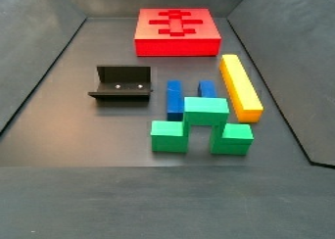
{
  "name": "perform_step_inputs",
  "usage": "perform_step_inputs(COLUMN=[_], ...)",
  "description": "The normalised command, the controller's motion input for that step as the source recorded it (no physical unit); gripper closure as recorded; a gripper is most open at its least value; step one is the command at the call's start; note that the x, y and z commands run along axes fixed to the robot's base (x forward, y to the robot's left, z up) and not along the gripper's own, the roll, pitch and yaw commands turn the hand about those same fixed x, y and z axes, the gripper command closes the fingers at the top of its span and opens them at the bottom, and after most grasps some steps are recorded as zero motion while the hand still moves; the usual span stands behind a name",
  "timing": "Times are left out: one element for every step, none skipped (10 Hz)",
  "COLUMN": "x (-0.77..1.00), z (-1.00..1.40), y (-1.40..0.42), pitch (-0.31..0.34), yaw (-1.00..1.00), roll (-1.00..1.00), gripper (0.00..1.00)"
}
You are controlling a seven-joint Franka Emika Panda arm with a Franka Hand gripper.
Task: Pick up the purple object. Move up. Place the purple object on the fixture. Regrasp the purple object. Move to above the board. Insert the purple object.
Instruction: Insert the purple object.
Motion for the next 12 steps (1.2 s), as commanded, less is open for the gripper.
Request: perform_step_inputs(x=[0.13, 0.17, 0.22, 0.19, 0.04, 0.00, 0.04, 0.00, -0.36, -0.34, -0.09, 0.00], z=[-0.90, -0.83, -0.76, -0.71, -0.58, -0.44, -0.33, -0.28, -0.15, 0.00, 0.03, 0.00], y=[-0.33, -0.34, -0.37, -0.33, -0.10, 0.00, 0.07, 0.10, 0.07, 0.00, -0.13, -0.18], pitch=[-0.099, -0.093, -0.054, 0.000, 0.013, 0.087, 0.149, 0.149, 0.043, 0.000, -0.006, -0.017], yaw=[0.23, 0.24, 0.21, 0.15, 0.00, 0.00, -0.08, -0.08, -0.07, 0.00, 0.03, 0.00], roll=[0.14, 0.18, 0.23, 0.28, 0.27, 0.25, 0.24, 0.20, 0.00, -0.06, -0.07, -0.02], gripper=[1.00, 1.00, 1.00, 1.00, 1.00, 1.00, 1.00, 1.00, 1.00, 1.00, 1.00, 1.00])
